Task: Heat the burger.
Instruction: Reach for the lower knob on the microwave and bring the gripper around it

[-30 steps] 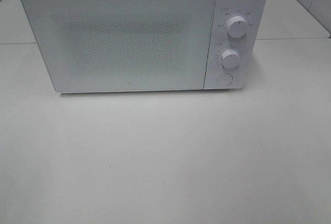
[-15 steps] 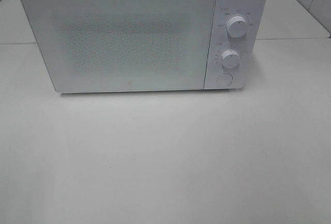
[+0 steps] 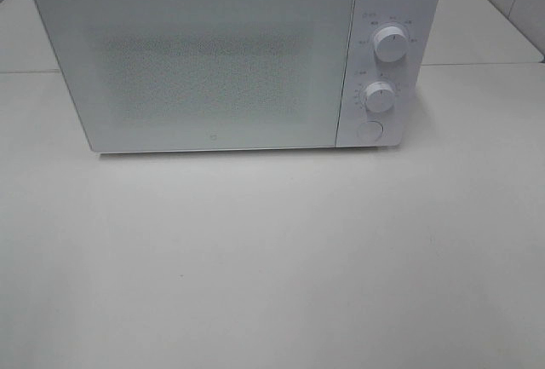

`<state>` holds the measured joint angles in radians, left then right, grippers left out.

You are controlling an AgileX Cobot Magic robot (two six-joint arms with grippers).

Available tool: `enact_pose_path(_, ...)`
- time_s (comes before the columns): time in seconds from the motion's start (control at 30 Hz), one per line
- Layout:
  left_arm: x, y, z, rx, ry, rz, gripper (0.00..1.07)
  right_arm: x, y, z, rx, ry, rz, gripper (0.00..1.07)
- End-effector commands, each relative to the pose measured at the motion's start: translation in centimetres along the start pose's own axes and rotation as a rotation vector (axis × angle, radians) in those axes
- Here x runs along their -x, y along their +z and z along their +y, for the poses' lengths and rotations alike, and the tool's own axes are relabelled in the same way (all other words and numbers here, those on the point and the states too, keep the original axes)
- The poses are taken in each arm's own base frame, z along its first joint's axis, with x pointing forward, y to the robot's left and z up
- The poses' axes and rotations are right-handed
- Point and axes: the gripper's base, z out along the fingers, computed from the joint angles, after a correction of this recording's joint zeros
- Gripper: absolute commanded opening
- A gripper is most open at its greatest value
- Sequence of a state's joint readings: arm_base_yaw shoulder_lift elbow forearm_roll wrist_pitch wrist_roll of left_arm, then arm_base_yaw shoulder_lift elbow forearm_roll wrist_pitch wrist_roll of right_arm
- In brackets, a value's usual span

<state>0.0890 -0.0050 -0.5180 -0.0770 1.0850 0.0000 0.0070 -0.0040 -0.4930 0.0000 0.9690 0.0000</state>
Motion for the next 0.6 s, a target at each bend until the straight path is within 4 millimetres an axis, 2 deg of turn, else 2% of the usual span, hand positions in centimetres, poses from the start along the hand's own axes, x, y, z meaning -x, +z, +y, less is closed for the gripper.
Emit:
enact_pose_path(0.03,0.00,-0.18,-0.03,0.000,-0.006,-0.029,1.01,-0.21,-0.32,0.00,-0.004,0.002,-0.036,0.74)
enact_pose_path(0.47,0.00,-0.18,-0.03,0.000,-0.006,-0.029,1.01,-0.21,-0.32,0.00,-0.004,0.002,-0.036,0.75)
enact_pose_path(0.6,0.00,-0.18,-0.03,0.000,-0.006,-0.029,1.01,-0.09,-0.42,0.00,-0.004,-0.003,-0.044,0.81)
